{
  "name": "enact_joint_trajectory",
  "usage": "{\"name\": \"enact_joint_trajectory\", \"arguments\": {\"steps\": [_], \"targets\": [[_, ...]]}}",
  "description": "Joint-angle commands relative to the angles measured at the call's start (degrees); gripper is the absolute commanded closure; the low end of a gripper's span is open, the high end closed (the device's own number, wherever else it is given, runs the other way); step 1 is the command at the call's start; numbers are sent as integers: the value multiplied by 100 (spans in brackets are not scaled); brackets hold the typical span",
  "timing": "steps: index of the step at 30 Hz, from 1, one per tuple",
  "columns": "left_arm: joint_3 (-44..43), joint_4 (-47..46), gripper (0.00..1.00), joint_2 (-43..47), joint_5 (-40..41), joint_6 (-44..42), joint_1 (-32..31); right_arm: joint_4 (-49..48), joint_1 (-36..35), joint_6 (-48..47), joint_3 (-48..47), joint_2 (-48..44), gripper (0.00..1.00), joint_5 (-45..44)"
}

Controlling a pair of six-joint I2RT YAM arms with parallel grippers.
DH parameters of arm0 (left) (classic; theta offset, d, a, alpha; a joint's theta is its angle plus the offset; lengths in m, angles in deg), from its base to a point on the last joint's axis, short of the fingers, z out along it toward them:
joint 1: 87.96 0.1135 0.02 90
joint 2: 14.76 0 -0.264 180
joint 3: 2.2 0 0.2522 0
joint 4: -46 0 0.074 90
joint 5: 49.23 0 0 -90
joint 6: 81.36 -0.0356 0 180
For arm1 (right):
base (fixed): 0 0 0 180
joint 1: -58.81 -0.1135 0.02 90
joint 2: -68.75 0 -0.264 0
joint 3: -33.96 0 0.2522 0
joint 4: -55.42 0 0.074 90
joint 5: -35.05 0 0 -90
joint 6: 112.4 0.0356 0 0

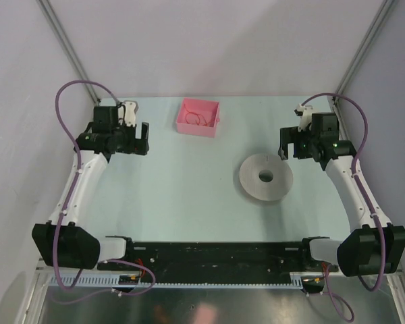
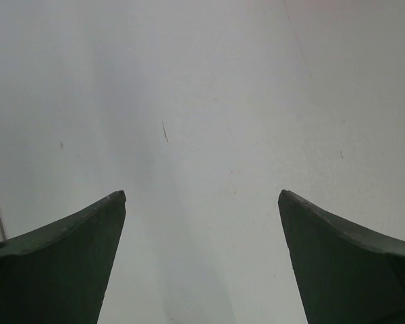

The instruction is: Wrap the cables

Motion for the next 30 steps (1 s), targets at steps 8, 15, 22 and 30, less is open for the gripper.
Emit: {"name": "enact_joint_trajectory", "arguments": {"steps": [8,15,22,30], "targets": [[-2031,-223,1,-1108,-268,-2309,-525,35,194,-411,-236,-272,1,1086],[-3274,-304,1,-2072,-1037,-3820,-959,117,322,-463,-236,-225,1,1327],[-3965,-751,0,-3072,-2442,-5172,-1099,126,362,-485,-242,-91,1,1508],[-4003,-839,4,-3978,-3132,-7314,-1244,169,359,-510,-241,38,1,1536]]}}
